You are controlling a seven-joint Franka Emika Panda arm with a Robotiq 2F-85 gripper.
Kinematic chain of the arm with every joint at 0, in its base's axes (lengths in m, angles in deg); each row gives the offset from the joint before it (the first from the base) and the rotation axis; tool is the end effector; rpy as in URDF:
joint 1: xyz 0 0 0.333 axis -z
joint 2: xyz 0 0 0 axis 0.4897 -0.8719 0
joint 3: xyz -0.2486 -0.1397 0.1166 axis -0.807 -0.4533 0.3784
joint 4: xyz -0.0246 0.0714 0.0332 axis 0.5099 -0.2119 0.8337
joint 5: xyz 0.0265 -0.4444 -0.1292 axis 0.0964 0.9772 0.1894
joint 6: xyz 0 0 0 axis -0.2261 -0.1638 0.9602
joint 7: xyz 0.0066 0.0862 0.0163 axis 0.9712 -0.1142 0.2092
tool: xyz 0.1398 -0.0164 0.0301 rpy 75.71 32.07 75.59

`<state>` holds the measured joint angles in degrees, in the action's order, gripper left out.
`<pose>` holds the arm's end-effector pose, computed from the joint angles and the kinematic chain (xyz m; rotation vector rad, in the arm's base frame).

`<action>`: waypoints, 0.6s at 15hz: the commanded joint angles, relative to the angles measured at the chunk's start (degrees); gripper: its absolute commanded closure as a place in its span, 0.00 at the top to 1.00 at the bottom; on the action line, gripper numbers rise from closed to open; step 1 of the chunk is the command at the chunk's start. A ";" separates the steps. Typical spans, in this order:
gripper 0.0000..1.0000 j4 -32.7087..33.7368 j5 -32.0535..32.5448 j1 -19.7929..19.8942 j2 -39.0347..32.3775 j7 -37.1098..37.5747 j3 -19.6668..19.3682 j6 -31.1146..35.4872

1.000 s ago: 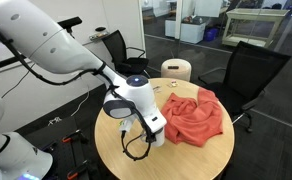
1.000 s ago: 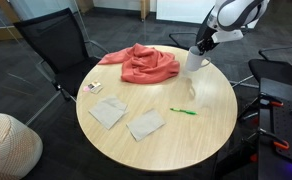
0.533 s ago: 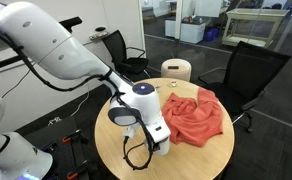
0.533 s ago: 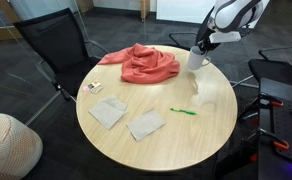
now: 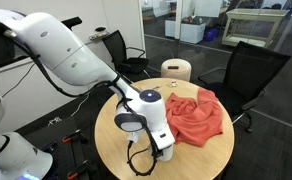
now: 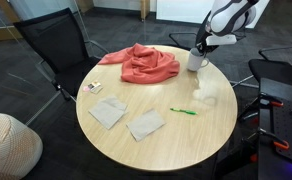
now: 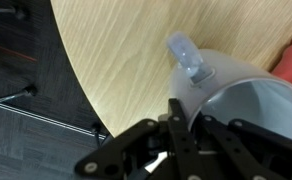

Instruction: Move the white mug to the right

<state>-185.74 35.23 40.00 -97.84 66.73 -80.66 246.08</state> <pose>0.5389 -0.2970 0.0697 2.7090 -1.4212 0.1682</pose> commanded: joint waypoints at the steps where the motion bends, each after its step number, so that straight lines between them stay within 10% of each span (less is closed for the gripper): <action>1: 0.03 2.90 -1.25 0.05 -1.00 1.06 -0.33 -2.11; 9: 0.03 4.94 -1.60 0.26 -2.87 0.83 -0.37 -3.22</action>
<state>-182.49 34.52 40.19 -100.91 66.73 -80.66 245.11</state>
